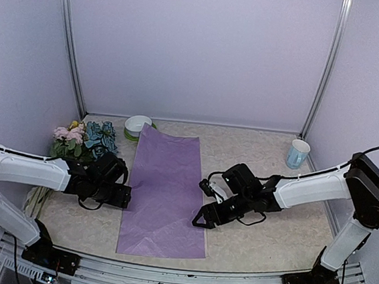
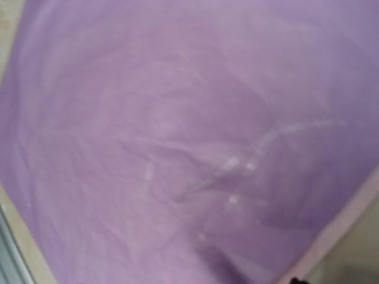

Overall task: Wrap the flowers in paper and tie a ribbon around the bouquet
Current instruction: Adjust the folded wrapping paper at the center of the board.

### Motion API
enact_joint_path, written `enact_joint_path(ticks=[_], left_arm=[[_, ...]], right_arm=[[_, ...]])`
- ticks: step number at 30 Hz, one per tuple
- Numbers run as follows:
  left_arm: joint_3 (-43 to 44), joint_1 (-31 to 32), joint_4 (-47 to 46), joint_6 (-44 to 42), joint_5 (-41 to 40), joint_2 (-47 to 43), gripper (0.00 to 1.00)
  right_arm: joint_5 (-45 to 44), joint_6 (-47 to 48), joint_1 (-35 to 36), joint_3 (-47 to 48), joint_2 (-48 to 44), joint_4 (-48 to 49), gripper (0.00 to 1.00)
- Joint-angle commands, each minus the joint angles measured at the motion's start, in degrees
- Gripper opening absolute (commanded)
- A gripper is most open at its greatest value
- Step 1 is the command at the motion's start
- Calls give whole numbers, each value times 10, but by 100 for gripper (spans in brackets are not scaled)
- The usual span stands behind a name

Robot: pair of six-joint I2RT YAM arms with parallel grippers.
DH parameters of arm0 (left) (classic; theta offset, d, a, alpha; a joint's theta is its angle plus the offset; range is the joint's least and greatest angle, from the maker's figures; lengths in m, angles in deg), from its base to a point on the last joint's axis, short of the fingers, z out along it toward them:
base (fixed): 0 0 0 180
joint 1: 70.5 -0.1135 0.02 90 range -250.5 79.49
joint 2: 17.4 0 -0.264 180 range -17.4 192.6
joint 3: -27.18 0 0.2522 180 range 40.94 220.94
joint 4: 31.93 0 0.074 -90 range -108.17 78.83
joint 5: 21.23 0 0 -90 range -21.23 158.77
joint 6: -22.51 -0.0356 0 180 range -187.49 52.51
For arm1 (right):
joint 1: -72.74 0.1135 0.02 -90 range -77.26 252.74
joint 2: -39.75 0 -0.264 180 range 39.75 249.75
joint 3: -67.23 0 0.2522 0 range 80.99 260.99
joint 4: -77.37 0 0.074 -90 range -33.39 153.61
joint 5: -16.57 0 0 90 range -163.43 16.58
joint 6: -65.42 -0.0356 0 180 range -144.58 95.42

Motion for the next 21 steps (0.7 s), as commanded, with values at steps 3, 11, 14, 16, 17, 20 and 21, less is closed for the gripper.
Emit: enact_joint_path(ticks=[3, 11, 14, 16, 17, 20, 21], left_arm=[[-49, 23, -21, 66, 25, 4, 69], [-51, 12, -88, 25, 57, 80, 64], [-55, 1, -114, 11, 79, 116, 62], [-50, 1, -124, -2, 87, 137, 61], [-48, 2, -127, -9, 92, 142, 61], [-48, 4, -141, -18, 107, 149, 61], [-49, 3, -148, -18, 112, 150, 61]], right_arm=[[-22, -10, 2, 4, 9, 0, 71], [-30, -6, 2, 66, 73, -32, 71], [-21, -8, 2, 74, 88, -29, 71], [-7, -10, 2, 75, 93, -20, 70], [-1, -14, 2, 76, 95, -16, 70], [18, -17, 2, 80, 94, -6, 69], [28, -18, 2, 79, 93, 2, 69]])
